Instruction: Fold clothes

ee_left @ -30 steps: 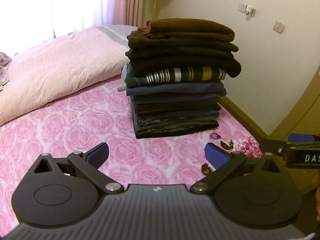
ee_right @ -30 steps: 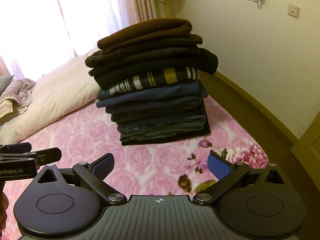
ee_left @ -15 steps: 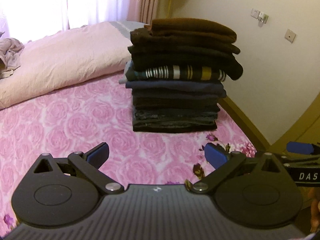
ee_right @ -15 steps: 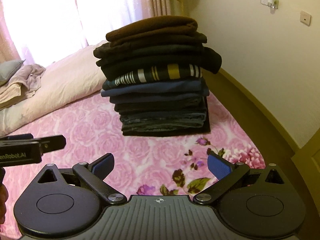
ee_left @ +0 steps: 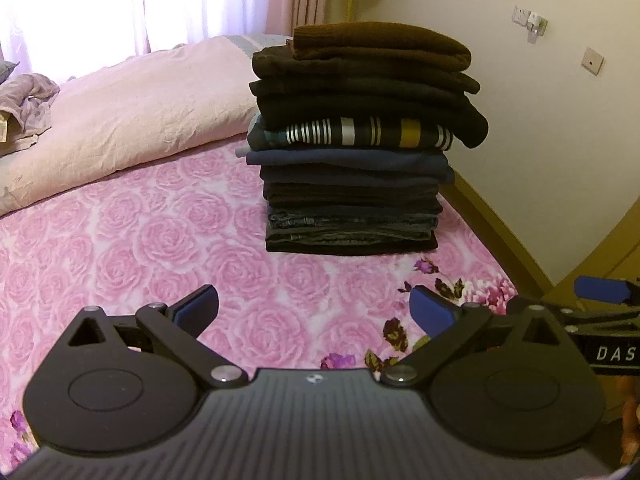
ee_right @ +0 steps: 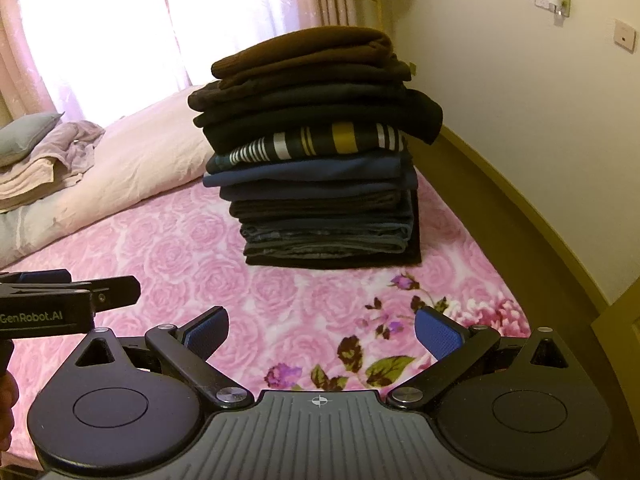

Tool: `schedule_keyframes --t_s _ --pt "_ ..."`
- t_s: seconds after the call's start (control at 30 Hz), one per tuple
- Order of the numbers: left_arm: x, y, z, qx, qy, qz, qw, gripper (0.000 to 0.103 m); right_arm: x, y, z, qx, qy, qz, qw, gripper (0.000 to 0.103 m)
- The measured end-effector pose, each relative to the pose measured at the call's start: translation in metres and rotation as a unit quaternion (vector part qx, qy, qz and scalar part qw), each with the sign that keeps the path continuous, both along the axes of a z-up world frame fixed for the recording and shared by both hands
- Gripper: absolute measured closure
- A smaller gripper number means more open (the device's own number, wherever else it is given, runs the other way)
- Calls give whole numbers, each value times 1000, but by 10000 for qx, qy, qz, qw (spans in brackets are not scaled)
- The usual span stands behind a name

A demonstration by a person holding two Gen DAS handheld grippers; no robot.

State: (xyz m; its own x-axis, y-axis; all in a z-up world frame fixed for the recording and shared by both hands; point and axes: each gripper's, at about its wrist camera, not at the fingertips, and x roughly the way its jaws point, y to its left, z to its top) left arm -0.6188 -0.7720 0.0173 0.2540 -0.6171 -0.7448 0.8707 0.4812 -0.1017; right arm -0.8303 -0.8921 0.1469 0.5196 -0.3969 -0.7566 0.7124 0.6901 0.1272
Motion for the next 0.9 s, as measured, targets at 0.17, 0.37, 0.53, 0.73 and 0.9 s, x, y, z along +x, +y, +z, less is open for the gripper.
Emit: schedule_keyframes --t_s 0.17,0.37,0.53,0.73,0.9 --pt "0 -4 -1 46 -26 56 10000 2 2 -4 -2 33 -8 32 10000 1" --pt "0 -6 -4 99 -86 68 9999 2 4 -6 -4 62 1 36 10000 1" --pt "1 -4 -2 94 -234 65 9997 2 7 -8 -1 16 -18 -36 10000 1" --pt "1 -4 0 69 -376 27 9993 2 12 -8 3 -40 -48 -43 10000 1" --pt "2 -5 -1 82 -417 8 9991 2 14 -7 4 -58 -68 -56 9999 1"
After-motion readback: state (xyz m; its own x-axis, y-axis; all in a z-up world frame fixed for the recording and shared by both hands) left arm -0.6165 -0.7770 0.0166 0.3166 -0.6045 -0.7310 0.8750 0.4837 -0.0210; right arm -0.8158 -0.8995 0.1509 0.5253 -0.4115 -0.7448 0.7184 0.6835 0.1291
